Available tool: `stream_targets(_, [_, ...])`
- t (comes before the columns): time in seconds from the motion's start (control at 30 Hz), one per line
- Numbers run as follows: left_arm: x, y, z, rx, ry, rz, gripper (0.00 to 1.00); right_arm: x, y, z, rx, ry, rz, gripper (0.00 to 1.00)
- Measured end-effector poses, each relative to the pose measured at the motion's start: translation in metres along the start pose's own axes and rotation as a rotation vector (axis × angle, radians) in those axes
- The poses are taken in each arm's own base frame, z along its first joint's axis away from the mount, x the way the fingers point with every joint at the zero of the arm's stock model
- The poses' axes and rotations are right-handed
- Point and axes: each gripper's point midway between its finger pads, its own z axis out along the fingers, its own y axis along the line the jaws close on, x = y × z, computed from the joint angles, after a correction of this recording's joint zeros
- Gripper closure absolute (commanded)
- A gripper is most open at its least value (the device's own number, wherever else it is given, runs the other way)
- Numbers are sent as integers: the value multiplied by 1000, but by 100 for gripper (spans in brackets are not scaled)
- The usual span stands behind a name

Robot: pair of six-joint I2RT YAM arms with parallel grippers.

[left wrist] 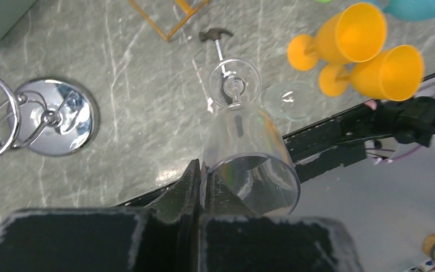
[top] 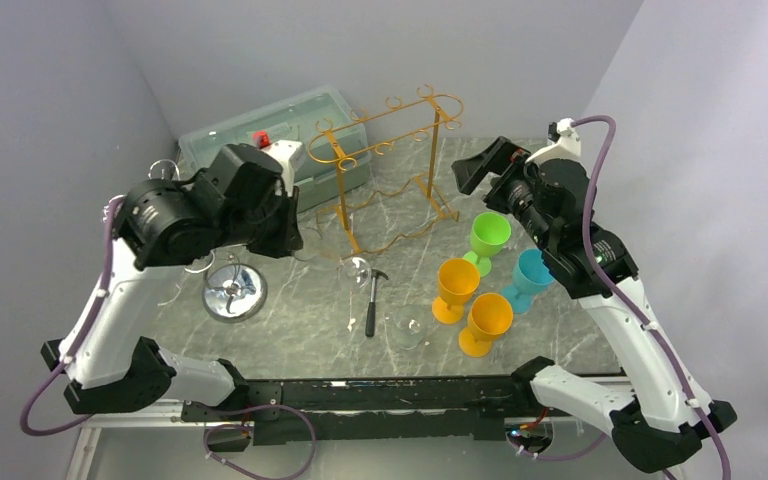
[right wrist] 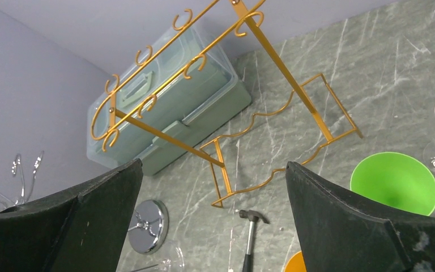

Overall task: Take the wine glass off the wine glass rack
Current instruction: Place the wine glass at the center of the board.

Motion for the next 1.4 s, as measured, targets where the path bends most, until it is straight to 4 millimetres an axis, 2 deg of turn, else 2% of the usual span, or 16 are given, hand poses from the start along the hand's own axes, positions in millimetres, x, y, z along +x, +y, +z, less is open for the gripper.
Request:
stream_targets(0.43, [53,23,64,-172,250,53,100,11,-9,4,31,40,-47,0])
stream_targets(0.77, [83,24,115,-217,351,75,100,20,-11,7,28,72,-66,0])
stream_targets(1.2, [101,19,146,-220,366,51,100,37,-18,10,33,118,-79,0])
stream_targets(1.4, [100,14,149,-209,353,54,86,38,-17,10,26,123,-82,0])
